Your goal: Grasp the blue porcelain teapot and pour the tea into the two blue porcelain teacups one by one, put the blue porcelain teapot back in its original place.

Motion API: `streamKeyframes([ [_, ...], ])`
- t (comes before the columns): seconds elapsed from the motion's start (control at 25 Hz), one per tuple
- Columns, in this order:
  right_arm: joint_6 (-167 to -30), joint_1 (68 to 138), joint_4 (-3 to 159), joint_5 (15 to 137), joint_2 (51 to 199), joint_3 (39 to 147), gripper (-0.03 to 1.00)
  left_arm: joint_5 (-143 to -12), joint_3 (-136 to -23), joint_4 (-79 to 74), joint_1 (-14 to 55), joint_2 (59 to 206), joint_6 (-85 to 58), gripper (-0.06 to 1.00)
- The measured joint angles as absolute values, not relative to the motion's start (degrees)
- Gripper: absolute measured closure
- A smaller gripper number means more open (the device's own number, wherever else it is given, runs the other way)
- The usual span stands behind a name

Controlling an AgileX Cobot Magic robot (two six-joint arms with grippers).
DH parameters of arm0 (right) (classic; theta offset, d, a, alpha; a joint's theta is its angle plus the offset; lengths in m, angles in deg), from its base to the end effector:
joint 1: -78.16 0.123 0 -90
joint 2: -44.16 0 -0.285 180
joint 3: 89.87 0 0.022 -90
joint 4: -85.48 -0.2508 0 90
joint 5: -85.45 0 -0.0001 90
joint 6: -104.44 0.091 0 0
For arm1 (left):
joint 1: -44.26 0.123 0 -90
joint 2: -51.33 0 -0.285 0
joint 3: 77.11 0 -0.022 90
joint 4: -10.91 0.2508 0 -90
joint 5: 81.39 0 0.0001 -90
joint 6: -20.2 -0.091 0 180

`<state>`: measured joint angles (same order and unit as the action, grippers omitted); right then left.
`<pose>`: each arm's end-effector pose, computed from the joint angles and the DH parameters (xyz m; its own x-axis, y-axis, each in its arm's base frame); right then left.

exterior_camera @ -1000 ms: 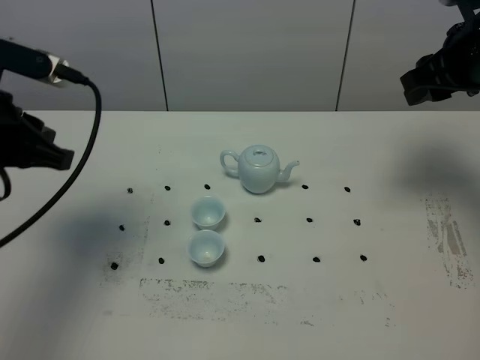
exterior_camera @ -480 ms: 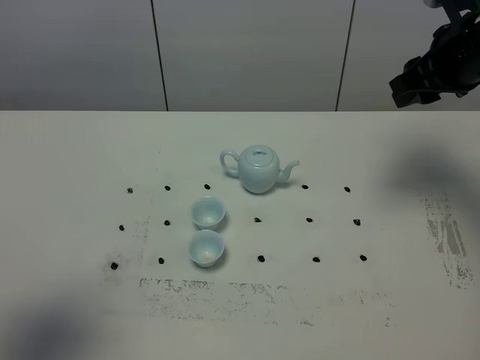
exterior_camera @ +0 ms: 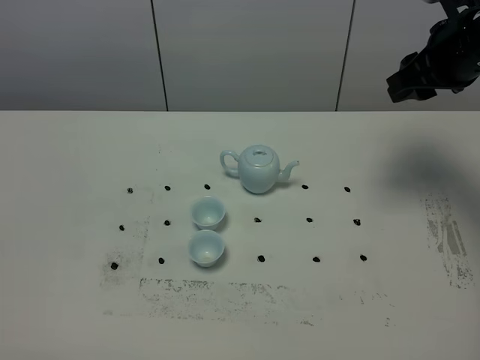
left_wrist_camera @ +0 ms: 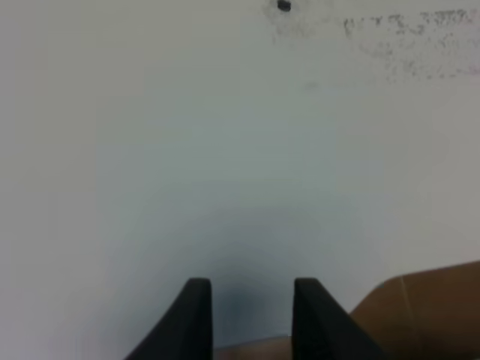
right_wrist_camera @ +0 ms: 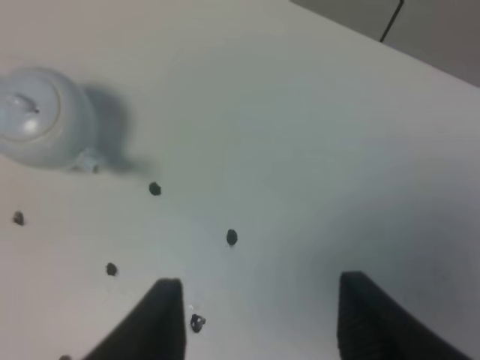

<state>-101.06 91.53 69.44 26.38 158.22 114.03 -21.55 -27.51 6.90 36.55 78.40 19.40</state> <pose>0.3973 0.1166 0.3293 -0.6887 -0.4572 -0.5626 -0.5739 0.8181 0.0378 0.0465 -0.0119 0.2660 -0.7218 0.0763 -0.6879 0.1599 0.9854 -0.0584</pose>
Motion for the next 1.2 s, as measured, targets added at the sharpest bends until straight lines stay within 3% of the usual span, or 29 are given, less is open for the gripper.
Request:
streamKeyframes([
  [0.64,-102.2,91.5,67.9,27.0,158.2,114.0,0.53,-20.9,-26.2,5.7,38.3,59.4,20.6,0.65],
  [0.92,-102.9,91.8,66.8,27.3,158.2,114.0,0.53,-20.7,-26.1,5.8,44.6,58.9,20.2,0.65],
  [1.2,-103.7,93.9,66.5,28.0,158.2,114.0,0.53,-20.7,-26.1,5.7,45.0,58.9,20.2,0.65],
])
